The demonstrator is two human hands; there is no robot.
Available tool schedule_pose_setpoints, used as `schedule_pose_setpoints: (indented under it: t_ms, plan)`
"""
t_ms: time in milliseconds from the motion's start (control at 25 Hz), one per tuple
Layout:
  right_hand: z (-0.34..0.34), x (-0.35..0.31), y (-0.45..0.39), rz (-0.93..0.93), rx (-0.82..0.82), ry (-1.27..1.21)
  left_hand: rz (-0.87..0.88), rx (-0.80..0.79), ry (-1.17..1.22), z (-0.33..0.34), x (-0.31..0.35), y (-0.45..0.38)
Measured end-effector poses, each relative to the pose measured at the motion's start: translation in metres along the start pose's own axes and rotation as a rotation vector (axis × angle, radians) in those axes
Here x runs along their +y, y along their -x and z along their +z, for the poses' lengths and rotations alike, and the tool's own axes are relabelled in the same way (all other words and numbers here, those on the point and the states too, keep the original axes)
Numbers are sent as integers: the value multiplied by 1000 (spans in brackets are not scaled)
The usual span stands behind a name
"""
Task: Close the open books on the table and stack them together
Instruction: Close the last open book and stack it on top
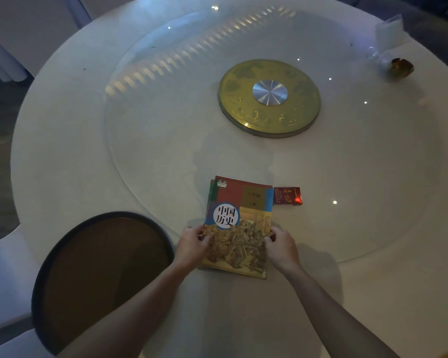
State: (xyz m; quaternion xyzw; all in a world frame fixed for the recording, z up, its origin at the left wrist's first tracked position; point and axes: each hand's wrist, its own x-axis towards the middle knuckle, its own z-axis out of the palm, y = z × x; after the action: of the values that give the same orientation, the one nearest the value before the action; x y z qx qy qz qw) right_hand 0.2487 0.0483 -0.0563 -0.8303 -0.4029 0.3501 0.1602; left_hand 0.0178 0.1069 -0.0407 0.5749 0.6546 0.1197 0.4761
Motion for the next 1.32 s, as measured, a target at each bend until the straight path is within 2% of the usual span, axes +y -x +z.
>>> schedule_pose_setpoints:
  t_ms: [320, 520, 680, 920, 1320]
  plan:
    - [7, -3, 2, 16, -20, -96, -126, -36, 164, -6, 4, -2]
    - [12, -5, -4, 175, 38, -203, -194, -73, 288, -7, 4, -6]
    - [10, -6, -8, 246, 70, -191, -231, -55, 289, 0, 9, -10]
    - [7, -8, -27, 269, 32, -254, -272, -50, 370, -1, 19, -22]
    - [-6, -43, -81, 215, 34, -289, -260, -32, 343, -10, 49, -82]
